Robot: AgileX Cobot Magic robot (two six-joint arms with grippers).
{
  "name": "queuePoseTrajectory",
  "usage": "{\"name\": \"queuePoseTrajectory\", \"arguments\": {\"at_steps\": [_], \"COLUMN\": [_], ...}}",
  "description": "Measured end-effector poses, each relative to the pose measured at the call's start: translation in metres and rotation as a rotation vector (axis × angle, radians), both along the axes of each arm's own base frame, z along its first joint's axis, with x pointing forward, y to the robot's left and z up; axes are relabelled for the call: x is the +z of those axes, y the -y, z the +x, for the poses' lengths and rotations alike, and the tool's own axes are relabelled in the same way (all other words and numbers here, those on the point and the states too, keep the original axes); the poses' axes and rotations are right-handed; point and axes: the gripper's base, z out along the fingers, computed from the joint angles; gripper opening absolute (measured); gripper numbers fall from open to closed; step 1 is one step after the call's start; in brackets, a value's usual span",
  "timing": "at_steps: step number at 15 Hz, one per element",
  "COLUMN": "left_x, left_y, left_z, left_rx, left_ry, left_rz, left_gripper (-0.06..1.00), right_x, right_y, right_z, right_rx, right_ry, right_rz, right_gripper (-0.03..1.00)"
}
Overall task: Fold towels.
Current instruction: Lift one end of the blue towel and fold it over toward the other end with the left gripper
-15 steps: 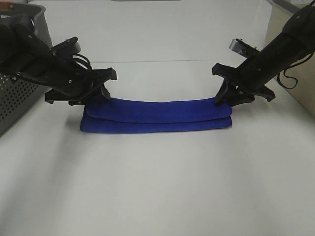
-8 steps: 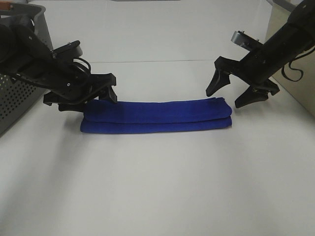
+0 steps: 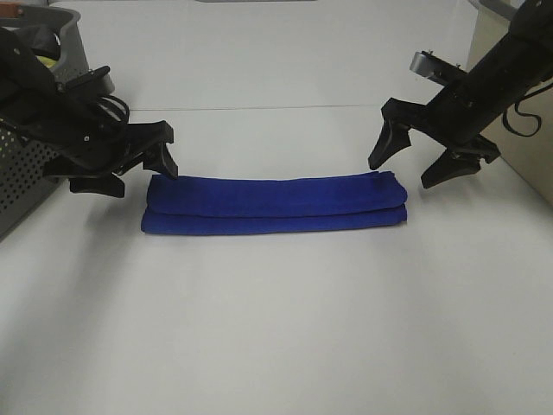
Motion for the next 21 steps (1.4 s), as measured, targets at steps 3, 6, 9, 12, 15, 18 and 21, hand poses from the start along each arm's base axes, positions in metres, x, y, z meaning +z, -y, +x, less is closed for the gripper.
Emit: {"name": "queuePoseTrajectory", "arguments": {"at_steps": [3, 6, 9, 12, 15, 18, 21], "left_x": [-0.012, -0.028, -0.038, -0.042, -0.046, -0.052, -0.045], "left_y": [0.002, 0.006, 0.007, 0.011, 0.014, 0.014, 0.012], "left_z": [0.007, 0.013, 0.017, 0.022, 0.022, 0.02, 0.018], "left_rx": [-0.011, -0.033, -0.033, -0.032, -0.039, -0.047, -0.087], "left_ry": [-0.031, -0.082, -0.098, -0.086, -0.086, -0.116, -0.109], "left_rz": [-0.001, -0.005, -0.008, -0.053, -0.084, -0.076, -0.039], "left_gripper": [0.76, 0.76, 0.76, 0.76, 0.58, 0.1, 0.08], "right_x": [0.0, 0.0, 0.0, 0.0, 0.0, 0.0, 0.0], "right_y": [0.0, 0.0, 0.001, 0.001, 0.001, 0.001, 0.001], "right_z": [0.0, 0.001, 0.002, 0.002, 0.003, 0.003, 0.003], "right_rx": [-0.001, -0.004, -0.009, -0.013, -0.013, -0.013, -0.014], "right_ry": [0.003, 0.01, 0.019, 0.023, 0.025, 0.025, 0.025], "right_rz": [-0.001, -0.003, -0.005, -0.005, -0.006, -0.006, -0.005], "right_gripper": [0.82, 0.82, 0.82, 0.82, 0.82, 0.82, 0.82]}}
